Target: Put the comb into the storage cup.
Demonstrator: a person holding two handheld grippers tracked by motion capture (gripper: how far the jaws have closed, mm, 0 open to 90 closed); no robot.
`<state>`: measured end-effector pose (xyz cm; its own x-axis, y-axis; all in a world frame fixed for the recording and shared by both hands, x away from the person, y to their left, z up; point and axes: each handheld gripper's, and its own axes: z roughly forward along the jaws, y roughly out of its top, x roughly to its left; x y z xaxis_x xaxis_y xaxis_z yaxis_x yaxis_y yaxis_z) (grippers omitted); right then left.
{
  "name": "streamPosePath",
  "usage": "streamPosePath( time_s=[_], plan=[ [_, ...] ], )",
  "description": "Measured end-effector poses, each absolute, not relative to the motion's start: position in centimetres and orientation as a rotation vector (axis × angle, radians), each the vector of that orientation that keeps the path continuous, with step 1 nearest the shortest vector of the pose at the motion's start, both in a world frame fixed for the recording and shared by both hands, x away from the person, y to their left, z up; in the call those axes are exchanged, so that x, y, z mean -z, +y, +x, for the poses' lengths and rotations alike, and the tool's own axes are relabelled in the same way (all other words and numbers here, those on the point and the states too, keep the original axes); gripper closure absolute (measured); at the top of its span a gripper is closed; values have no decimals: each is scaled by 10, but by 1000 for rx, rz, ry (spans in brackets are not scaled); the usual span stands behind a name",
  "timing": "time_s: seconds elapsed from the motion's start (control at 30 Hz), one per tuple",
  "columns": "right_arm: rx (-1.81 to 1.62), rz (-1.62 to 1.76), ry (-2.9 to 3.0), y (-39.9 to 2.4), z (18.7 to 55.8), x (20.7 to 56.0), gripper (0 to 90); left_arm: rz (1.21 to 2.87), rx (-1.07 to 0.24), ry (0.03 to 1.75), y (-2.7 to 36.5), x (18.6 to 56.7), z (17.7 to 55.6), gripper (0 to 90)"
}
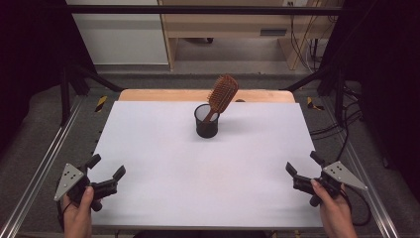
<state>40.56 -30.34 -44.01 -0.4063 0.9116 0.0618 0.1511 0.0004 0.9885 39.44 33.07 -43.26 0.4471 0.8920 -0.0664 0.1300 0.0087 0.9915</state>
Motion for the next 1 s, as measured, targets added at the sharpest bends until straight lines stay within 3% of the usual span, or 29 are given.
streamPosePath(
  time_s=[1.0],
  plan=[
    [-1525,988,1746,-262,410,458,31,1486,-759,905,323,433,397,16]
  ],
)
